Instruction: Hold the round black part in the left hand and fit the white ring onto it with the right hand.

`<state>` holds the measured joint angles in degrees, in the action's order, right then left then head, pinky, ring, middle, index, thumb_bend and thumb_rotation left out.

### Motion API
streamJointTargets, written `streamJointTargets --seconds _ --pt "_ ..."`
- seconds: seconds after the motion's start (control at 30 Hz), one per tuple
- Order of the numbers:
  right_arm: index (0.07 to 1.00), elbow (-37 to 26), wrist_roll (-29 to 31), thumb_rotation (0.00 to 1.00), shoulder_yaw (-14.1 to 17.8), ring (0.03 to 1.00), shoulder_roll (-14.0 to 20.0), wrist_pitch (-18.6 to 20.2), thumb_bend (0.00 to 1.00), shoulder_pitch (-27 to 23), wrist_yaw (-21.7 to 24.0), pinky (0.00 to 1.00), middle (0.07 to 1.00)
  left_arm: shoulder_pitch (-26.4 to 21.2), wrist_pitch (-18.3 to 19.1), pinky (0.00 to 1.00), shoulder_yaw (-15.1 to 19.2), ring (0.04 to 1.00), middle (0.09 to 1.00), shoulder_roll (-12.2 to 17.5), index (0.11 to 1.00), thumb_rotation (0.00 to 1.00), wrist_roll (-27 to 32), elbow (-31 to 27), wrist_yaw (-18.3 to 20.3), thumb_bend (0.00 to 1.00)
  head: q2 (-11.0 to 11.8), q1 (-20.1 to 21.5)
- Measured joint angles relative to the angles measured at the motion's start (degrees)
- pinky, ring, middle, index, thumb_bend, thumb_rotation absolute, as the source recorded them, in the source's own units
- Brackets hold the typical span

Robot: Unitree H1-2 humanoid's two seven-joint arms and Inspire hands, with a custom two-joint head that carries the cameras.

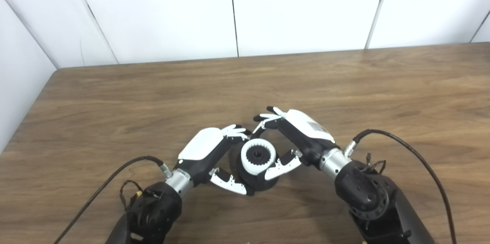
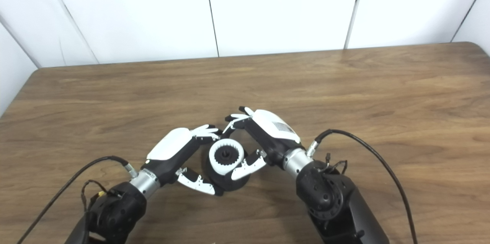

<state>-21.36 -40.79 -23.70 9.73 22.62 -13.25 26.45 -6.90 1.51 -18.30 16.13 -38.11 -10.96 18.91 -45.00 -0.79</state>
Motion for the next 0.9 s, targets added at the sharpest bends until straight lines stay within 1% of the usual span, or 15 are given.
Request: streamJointTargets --seconds 0.33,0.37,0.4,0.43,0.53,0.57,0.63,0.77,0.9 --pt "0.492 0.00 0.08 0.16 -0.18 1.000 1.00 -0.36 0.52 -0.17 0.24 1.00 0.881 0.02 0.07 0.90 -0.01 0.950 0.883 -0.02 0.576 0.28 -0.17 -0.47 0.03 0.77 0.00 -0.09" --pt "0.580 0.00 0.07 0.26 -0.18 0.996 1.00 -0.35 0.71 -0.20 0.24 0.99 0.883 0.03 0.07 0.91 -0.01 0.949 0.882 -0.02 0.573 0.28 -0.17 -0.48 0.04 0.77 0.00 -0.09" --pt "0.625 0.00 0.04 0.32 -0.19 0.993 1.02 -0.35 0.80 -0.25 0.25 0.98 0.884 0.05 0.07 0.91 -0.01 0.948 0.881 -0.04 0.571 0.28 -0.15 -0.50 0.04 0.78 0.00 -0.09" --pt "0.662 0.00 0.01 0.35 -0.20 0.991 1.08 -0.35 0.87 -0.30 0.36 0.98 0.885 0.07 0.07 0.91 0.01 0.947 0.880 -0.08 0.570 0.27 -0.14 -0.50 0.04 0.78 0.00 -0.09" --pt "0.685 0.00 -0.12 0.37 -0.31 0.990 1.48 -0.32 0.90 -0.35 0.84 0.98 0.886 0.22 0.09 0.91 0.12 0.946 0.880 -0.14 0.569 0.27 -0.14 -0.51 0.03 0.78 0.00 -0.09" --pt "0.757 0.00 -0.14 0.42 -0.22 0.981 1.56 -0.31 0.95 -0.36 0.84 0.96 0.897 0.32 0.09 0.91 0.12 0.947 0.881 -0.15 0.573 0.26 -0.14 -0.52 0.04 0.78 0.00 -0.09" --pt "0.844 0.00 -0.10 0.48 -0.12 0.968 1.67 -0.26 0.99 -0.36 0.86 0.94 0.913 0.52 0.10 0.90 0.11 0.948 0.882 -0.21 0.576 0.26 -0.14 -0.60 0.04 0.78 0.00 -0.18" --pt "0.897 0.00 0.32 0.53 0.43 0.961 1.66 -0.19 1.00 -0.37 0.92 0.92 0.927 0.55 0.09 0.90 0.12 0.946 0.881 -0.34 0.575 0.25 -0.15 -0.69 0.03 0.79 0.00 -0.17" --pt "0.905 0.00 1.19 0.54 1.54 0.967 1.67 0.10 1.00 -0.36 0.91 0.90 0.937 0.55 0.08 0.90 0.11 0.949 0.883 -0.35 0.581 0.26 -0.15 -0.69 0.02 0.78 0.00 -0.18"
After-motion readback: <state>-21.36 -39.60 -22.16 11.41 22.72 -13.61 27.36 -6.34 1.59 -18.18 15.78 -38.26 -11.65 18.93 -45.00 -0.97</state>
